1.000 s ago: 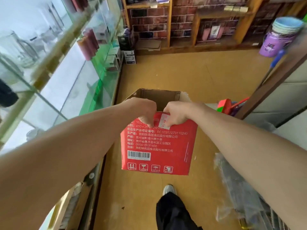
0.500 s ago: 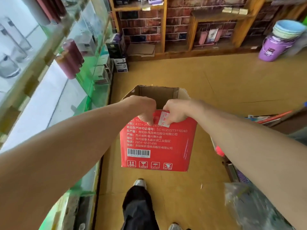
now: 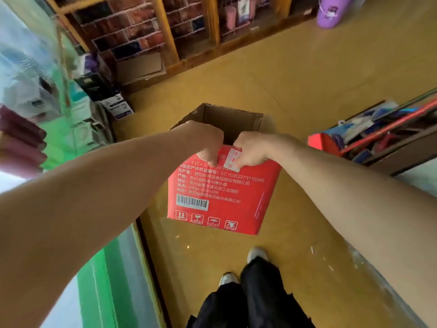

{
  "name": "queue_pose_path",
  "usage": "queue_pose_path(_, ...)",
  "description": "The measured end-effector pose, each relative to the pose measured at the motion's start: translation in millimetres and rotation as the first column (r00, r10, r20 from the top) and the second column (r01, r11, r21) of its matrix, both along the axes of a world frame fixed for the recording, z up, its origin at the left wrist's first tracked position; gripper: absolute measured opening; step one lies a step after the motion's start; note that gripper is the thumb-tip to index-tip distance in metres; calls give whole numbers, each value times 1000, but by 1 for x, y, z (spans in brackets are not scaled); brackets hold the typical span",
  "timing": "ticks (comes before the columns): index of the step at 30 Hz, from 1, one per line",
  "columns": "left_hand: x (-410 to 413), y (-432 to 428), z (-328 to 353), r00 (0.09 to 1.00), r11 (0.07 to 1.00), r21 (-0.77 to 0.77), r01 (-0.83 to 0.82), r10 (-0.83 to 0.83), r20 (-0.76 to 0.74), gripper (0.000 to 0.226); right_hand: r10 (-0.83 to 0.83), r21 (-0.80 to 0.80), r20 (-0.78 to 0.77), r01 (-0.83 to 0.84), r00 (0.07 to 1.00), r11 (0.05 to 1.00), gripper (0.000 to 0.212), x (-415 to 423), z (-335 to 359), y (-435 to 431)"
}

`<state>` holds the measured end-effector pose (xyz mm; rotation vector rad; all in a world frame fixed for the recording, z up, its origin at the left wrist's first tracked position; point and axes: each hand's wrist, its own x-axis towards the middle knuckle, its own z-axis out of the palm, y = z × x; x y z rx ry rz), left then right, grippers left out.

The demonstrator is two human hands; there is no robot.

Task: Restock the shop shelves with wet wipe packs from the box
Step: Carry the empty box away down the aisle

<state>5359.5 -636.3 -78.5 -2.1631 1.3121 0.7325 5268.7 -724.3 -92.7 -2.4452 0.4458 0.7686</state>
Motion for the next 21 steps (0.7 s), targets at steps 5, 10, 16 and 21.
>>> queue_pose_path(5,39,-53,-31,993,992,44,120,-121,18,30,-107,13,-15,108,994,994,29,29,-35,-40)
queue_pose_path(10,77,-118,-61,974,966,125,225,-228,13,29,-219,39,-36,221,975,975,28,61,-69,-92)
queue_pose_path(16,116,-193,-96,947,938,147,314,-321,29,22,-369,71,-60,373,928,925,21,94,-107,-153)
queue_pose_path(21,153,-241,-136,901,901,118,417,-427,76,20,-456,45,-40,458,889,888,16,125,-142,-192)
